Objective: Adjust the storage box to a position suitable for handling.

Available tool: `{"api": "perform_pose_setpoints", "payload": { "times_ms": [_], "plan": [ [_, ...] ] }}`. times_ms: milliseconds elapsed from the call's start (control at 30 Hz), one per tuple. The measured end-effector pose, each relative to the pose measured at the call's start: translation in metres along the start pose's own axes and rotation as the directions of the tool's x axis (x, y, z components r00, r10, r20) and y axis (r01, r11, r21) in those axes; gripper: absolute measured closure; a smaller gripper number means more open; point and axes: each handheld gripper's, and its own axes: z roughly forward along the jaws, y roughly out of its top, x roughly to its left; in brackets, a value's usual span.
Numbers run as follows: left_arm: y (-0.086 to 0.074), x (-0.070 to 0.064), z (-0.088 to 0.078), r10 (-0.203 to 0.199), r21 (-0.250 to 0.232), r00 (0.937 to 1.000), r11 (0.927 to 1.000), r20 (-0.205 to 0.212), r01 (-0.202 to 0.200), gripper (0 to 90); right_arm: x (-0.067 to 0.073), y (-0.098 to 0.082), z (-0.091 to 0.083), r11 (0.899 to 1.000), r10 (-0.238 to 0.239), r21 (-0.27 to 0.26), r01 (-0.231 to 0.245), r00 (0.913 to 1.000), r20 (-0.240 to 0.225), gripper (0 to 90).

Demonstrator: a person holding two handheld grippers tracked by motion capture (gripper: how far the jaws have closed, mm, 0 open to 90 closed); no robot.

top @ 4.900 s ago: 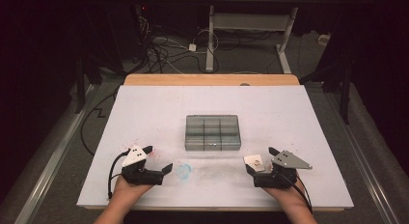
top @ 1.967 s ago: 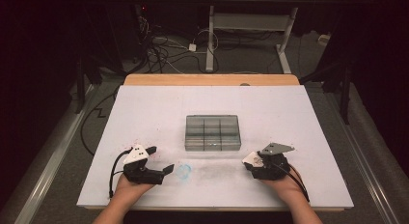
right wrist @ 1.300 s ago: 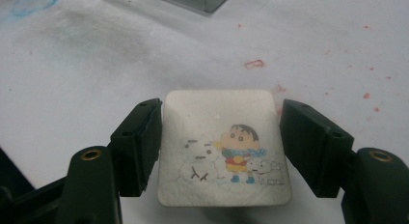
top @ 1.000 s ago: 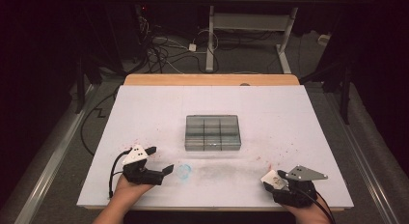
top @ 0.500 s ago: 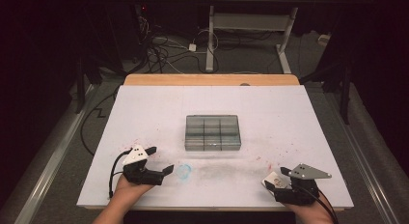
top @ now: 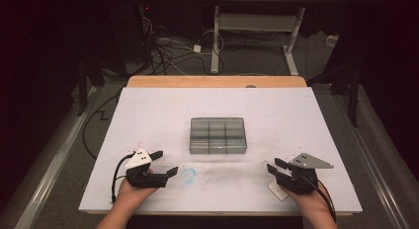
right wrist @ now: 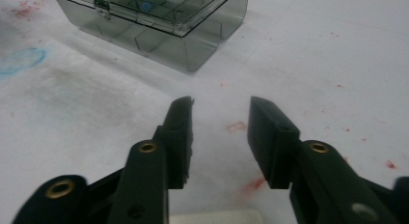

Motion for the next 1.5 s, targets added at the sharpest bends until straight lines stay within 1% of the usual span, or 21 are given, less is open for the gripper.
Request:
{"api": "perform_pose_setpoints", "payload": {
  "times_ms": [133, 267, 300, 400, 433, 500, 533, 567, 633, 667, 700, 767, 833, 900, 1000, 1067, 1133, 1233, 1267, 1433, 1500],
  "plan": [
    [0.000, -0.001, 0.001, -0.002, 0.003, 0.9999, 1.0000, -0.011, 0.002, 20.3, -0.006, 0.005, 0.016, 1.000, 0.013, 0.018, -0.013, 0.9999, 0.000, 71.7],
    [0.000, 0.001, 0.001, -0.023, 0.009, 0.9994, 0.9997, -0.025, 0.023, 24.6, -0.009, 0.012, 0.031, 1.000, 0.013, 0.020, -0.013, 0.9999, 0.009, 78.1],
    [0.000, 0.001, 0.001, -0.025, 0.010, 0.9993, 0.9996, -0.027, 0.025, 29.0, -0.009, 0.017, 0.037, 1.000, 0.017, 0.023, -0.018, 0.9998, 0.010, 80.8],
    [0.001, 0.000, 0.001, -0.023, 0.012, 0.9992, 0.9997, -0.032, 0.023, 32.2, -0.009, 0.021, 0.043, 1.000, 0.014, 0.020, -0.014, 0.9998, 0.012, 83.4],
    [0.000, 0.000, 0.001, -0.025, 0.009, 0.9991, 0.9996, -0.035, 0.025, 34.1, -0.009, 0.024, 0.046, 1.000, 0.011, 0.020, -0.011, 0.9999, 0.012, 84.3],
    [0.000, 0.000, 0.001, -0.029, 0.005, 0.9990, 0.9996, -0.035, 0.029, 41.8, -0.007, 0.031, 0.056, 1.000, -0.001, 0.018, 0.000, 0.9999, 0.015, 88.6],
    [0.000, 0.001, 0.001, -0.028, 0.005, 0.9990, 0.9996, -0.036, 0.028, 41.8, -0.007, 0.031, 0.056, 1.000, -0.001, 0.018, 0.000, 0.9999, 0.015, 88.6],
    [0.000, 0.001, 0.001, -0.031, 0.003, 0.9989, 0.9995, -0.037, 0.031, 46.5, -0.007, 0.035, 0.061, 1.000, -0.004, 0.016, 0.003, 0.9999, 0.014, 90.0],
    [0.000, 0.001, 0.000, -0.032, 0.001, 0.9987, 0.9995, -0.038, 0.032, 49.1, -0.006, 0.038, 0.064, 1.000, -0.008, 0.014, 0.007, 0.9999, 0.012, 90.0],
    [0.000, 0.001, 0.000, -0.036, -0.002, 0.9985, 0.9993, -0.041, 0.036, 53.3, -0.006, 0.042, 0.069, 1.000, -0.014, 0.009, 0.014, 0.9998, 0.013, 90.0],
    [0.000, 0.001, 0.000, -0.043, -0.002, 0.9980, 0.9991, -0.045, 0.043, 53.3, -0.006, 0.042, 0.069, 1.000, -0.014, 0.009, 0.014, 0.9998, 0.013, 90.0],
    [0.001, 0.003, 0.000, -0.067, -0.004, 0.9964, 0.9978, -0.053, 0.067, 58.9, -0.006, 0.046, 0.073, 1.000, -0.024, -0.001, 0.024, 0.9996, 0.015, 90.0],
    [0.002, 0.004, -0.001, -0.109, -0.001, 0.9925, 0.9940, -0.055, 0.109, 66.9, -0.007, 0.048, 0.076, 1.000, -0.023, -0.011, 0.023, 0.9997, 0.012, 90.0],
    [0.004, 0.004, -0.001, -0.112, 0.000, 0.9909, 0.9937, -0.075, 0.112, 72.5, -0.010, 0.049, 0.078, 1.000, -0.015, -0.019, 0.016, 0.9998, 0.016, 90.0],
    [0.009, 0.009, -0.001, -0.140, -0.005, 0.9866, 0.9901, -0.084, 0.140, 80.8, -0.013, 0.049, 0.080, 1.000, -0.009, -0.020, 0.009, 0.9998, 0.016, 90.0],
    [0.014, 0.013, 0.000, -0.158, -0.012, 0.9843, 0.9874, -0.078, 0.158, 85.0, -0.014, 0.049, 0.080, 1.000, -0.011, -0.023, 0.012, 0.9999, 0.011, 90.0],
    [0.019, 0.014, 0.002, -0.147, -0.003, 0.9854, 0.9891, -0.086, 0.147, 86.5, -0.013, 0.050, 0.078, 0.999, -0.014, -0.036, 0.014, 0.9999, 0.007, 90.0],
    [0.030, 0.019, 0.008, -0.115, 0.019, 0.9883, 0.9929, -0.100, 0.117, 87.9, -0.012, 0.048, 0.076, 0.998, -0.021, -0.053, 0.021, 0.9998, -0.005, 90.0],
    [0.034, 0.021, 0.010, -0.114, 0.018, 0.9884, 0.9930, -0.099, 0.117, 87.9, -0.011, 0.047, 0.076, 0.998, -0.021, -0.058, 0.021, 0.9997, -0.015, 90.0],
    [0.055, 0.035, 0.025, -0.109, 0.014, 0.9887, 0.9937, -0.103, 0.111, 87.9, -0.012, 0.042, 0.075, 0.998, -0.010, -0.055, 0.009, 0.9997, -0.024, 90.0],
    [0.063, 0.041, 0.031, -0.123, 0.010, 0.9875, 0.9921, -0.098, 0.125, 87.9, -0.012, 0.042, 0.074, 0.998, -0.006, -0.056, 0.004, 0.9997, -0.025, 90.0]
  ]
}}
